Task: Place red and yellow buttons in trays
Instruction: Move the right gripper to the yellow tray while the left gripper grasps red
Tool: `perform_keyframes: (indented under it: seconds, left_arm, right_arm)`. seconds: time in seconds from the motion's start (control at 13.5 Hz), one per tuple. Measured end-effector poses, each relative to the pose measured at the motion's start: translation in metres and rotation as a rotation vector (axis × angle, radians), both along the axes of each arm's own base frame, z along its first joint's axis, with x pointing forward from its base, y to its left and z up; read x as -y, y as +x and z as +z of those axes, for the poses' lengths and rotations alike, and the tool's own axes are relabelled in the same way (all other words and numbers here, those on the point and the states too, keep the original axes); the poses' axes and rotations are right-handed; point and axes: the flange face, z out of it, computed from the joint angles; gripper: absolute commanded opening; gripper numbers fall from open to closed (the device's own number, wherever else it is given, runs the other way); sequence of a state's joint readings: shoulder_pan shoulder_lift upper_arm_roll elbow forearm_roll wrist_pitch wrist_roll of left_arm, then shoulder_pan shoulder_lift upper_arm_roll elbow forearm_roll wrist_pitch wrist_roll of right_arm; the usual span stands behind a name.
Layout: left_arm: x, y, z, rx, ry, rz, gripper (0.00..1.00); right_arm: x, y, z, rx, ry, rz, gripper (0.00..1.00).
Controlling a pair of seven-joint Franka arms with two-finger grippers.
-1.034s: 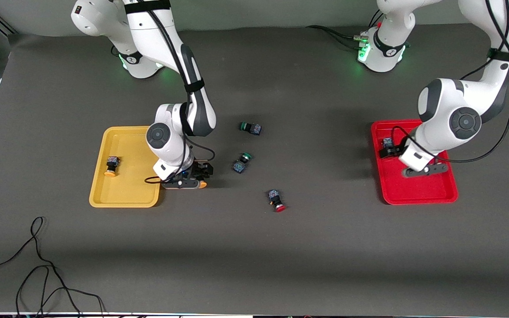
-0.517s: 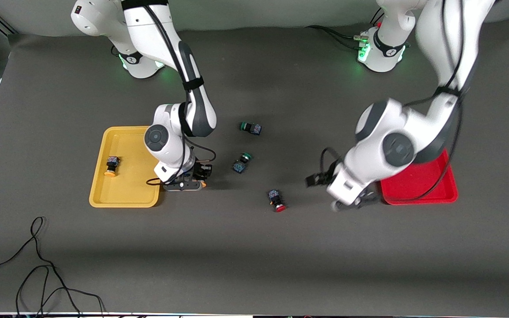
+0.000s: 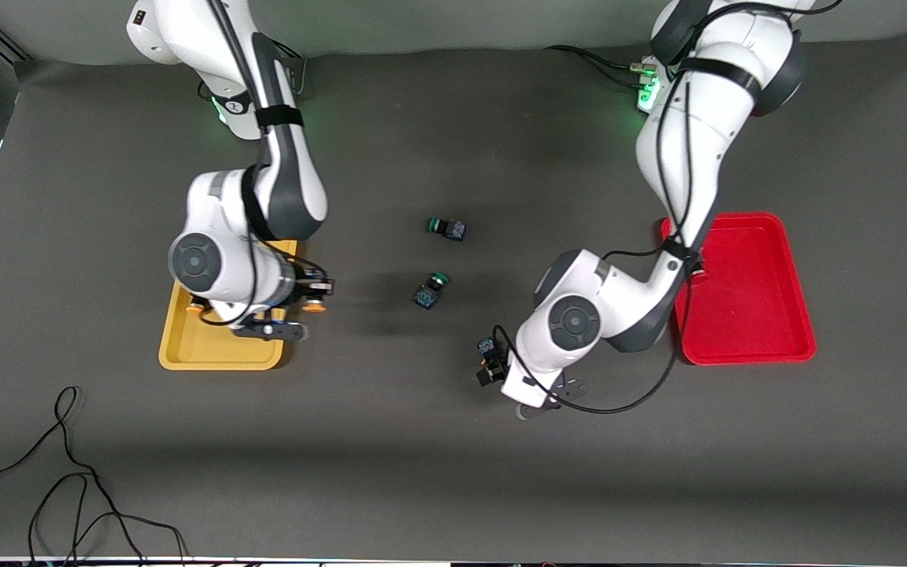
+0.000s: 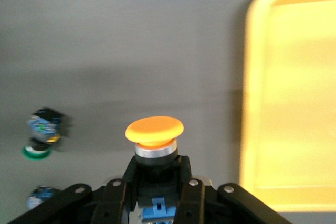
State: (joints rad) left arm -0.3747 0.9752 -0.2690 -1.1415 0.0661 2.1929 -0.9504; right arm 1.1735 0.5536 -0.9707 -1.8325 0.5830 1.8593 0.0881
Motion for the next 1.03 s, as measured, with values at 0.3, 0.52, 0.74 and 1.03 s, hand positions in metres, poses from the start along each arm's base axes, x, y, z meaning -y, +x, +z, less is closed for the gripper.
perform_keyframes:
  seconds: [0.3, 0.52, 0.74, 1.03]
  left_arm:
    - [0.016, -0.011, -0.027, 0.001, 0.006, -0.024, 0.98]
    - [0.021, -0.017, -0.04, -0.004, 0.017, -0.037, 0.88]
    - [0.03, -0.024, -0.045, 0.006, 0.044, -0.071, 0.16]
    - [0.028, -0.025, -0.046, -0.015, 0.074, -0.081, 0.0]
  right_arm:
    - [0.117, -0.001, -0.007, -0.019, -0.005, 0.057, 0.13]
    - [0.174, -0.009, -0.05, 0.019, 0.023, 0.072, 0.13]
    - [0.171, -0.022, -0.107, -0.001, 0.026, 0.083, 0.29]
    - [0.167, -0.021, -0.116, -0.008, 0.009, 0.087, 1.0]
